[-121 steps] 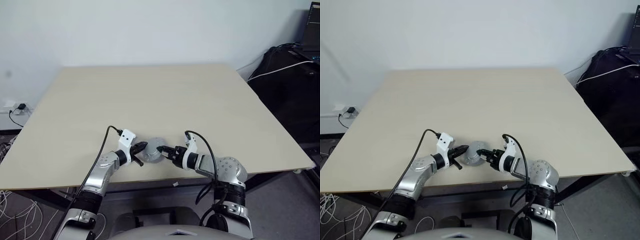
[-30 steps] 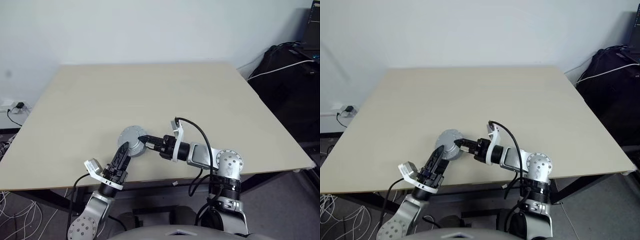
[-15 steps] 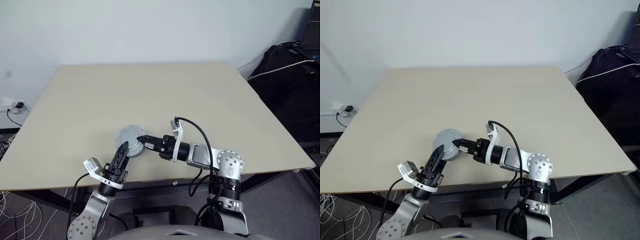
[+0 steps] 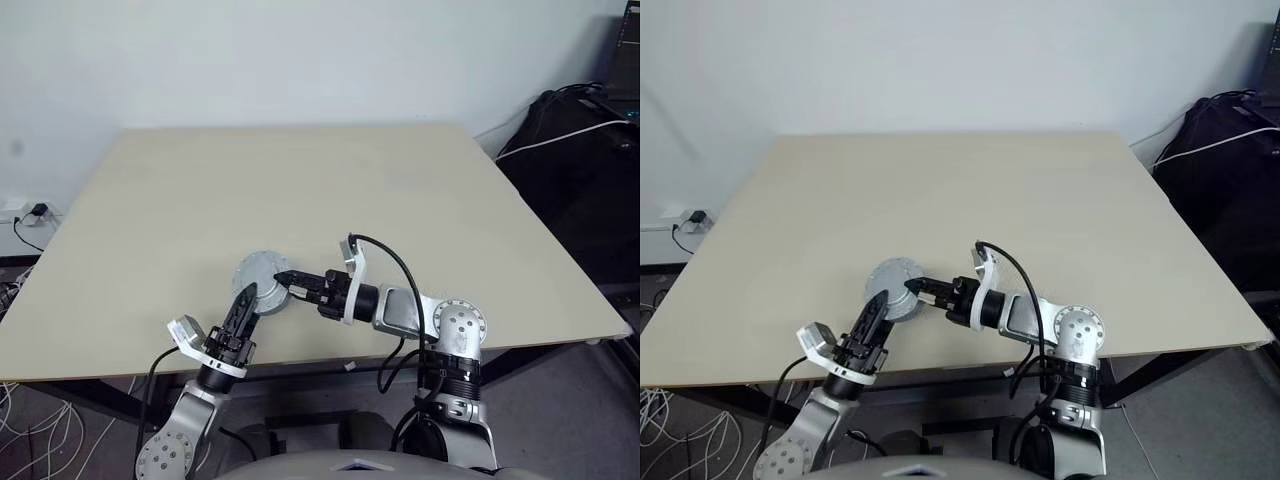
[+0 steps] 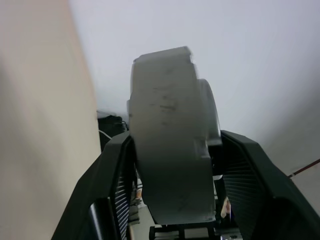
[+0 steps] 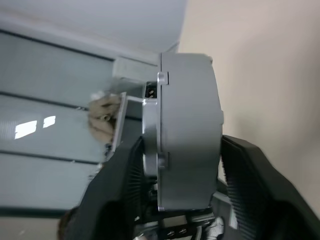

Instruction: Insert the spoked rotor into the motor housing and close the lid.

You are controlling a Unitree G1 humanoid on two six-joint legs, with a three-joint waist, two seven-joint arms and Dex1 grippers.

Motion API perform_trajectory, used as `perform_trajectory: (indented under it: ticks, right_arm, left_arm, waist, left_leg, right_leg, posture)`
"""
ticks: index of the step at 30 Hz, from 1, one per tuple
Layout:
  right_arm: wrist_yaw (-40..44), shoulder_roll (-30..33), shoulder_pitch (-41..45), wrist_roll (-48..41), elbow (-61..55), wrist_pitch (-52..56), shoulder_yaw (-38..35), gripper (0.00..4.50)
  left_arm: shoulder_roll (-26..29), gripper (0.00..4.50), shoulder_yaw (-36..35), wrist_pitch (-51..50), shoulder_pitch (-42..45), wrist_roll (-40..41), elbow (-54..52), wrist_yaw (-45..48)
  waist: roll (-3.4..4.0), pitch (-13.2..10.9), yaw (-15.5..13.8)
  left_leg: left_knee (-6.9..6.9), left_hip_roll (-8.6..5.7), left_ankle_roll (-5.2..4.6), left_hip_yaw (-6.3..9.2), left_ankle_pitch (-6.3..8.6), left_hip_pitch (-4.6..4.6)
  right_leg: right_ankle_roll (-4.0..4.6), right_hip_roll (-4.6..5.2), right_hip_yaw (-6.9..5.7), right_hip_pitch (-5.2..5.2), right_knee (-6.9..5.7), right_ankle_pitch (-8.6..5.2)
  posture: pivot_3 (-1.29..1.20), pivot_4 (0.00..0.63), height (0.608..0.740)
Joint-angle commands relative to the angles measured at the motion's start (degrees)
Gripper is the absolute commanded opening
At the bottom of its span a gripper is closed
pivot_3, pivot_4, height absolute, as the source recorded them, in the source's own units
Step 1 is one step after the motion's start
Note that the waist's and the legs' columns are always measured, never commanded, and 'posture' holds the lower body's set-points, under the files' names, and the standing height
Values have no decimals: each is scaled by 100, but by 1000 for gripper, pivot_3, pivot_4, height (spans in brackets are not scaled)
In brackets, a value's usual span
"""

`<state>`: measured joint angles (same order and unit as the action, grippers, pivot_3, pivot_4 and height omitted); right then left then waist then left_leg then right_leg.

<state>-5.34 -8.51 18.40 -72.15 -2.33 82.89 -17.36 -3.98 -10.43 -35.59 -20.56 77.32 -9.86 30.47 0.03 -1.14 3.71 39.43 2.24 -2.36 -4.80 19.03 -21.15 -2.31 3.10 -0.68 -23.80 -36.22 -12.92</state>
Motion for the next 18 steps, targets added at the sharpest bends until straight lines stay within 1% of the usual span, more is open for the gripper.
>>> perform_trajectory:
  ticks: [1,2,3,4,9,13,18]
  right_arm:
    - [97,-447,-559,-103,-177,-197,337,3694]
    - [78,-440,-565,-115,-175,-224,353,4077]
    - [47,-432,-573,-123,-166,-263,370,4363]
    - [21,-418,-582,-133,-158,-299,392,4500]
    - [-260,-384,-635,-6,-111,-644,476,4500]
    - [-452,-431,-692,289,-97,-1298,420,4500]
    - [-524,-444,-704,210,-28,-1811,310,4500]
  left_arm:
    - [-154,2151,42,25,97,29,-61,100]
    - [-155,2142,38,24,102,22,-52,107]
    - [-157,2139,33,23,107,11,-39,116]
    - [-158,2139,30,24,110,1,-31,123]
    - [-170,2136,22,48,109,-24,-22,139]
    - [-224,2135,-10,162,79,-77,-54,113]
    - [-431,2134,-195,743,88,-299,-81,-72]
  waist:
    - [0,0,1]
    - [0,0,3]
    - [0,0,3]
    - [0,0,2]
    - [1,1,-3]
    - [1,1,-8]
    - [1,1,-12]
  left_leg:
    - [0,-1,-1,0,1,-1]
    - [0,-1,-3,-1,2,-3]
    - [0,-1,-4,0,2,-7]
    - [0,-1,-6,-1,3,-10]
    - [2,-3,-11,-1,6,-23]
    - [3,-7,-12,-1,7,-24]
    - [4,-9,-13,-2,7,-24]
  right_leg:
    - [-4,0,0,0,4,3]
    - [-12,0,0,0,9,7]
    - [-26,0,-1,0,15,16]
    - [-27,0,-1,-2,17,17]
    - [-29,2,-1,-6,29,19]
    - [-29,4,-1,-6,29,18]
    - [-30,5,0,-6,29,19]
  posture:
    - [0,0,740]
    - [0,0,740]
    - [0,0,740]
    - [0,0,740]
    - [0,0,740]
    - [0,0,740]
    - [0,0,740]
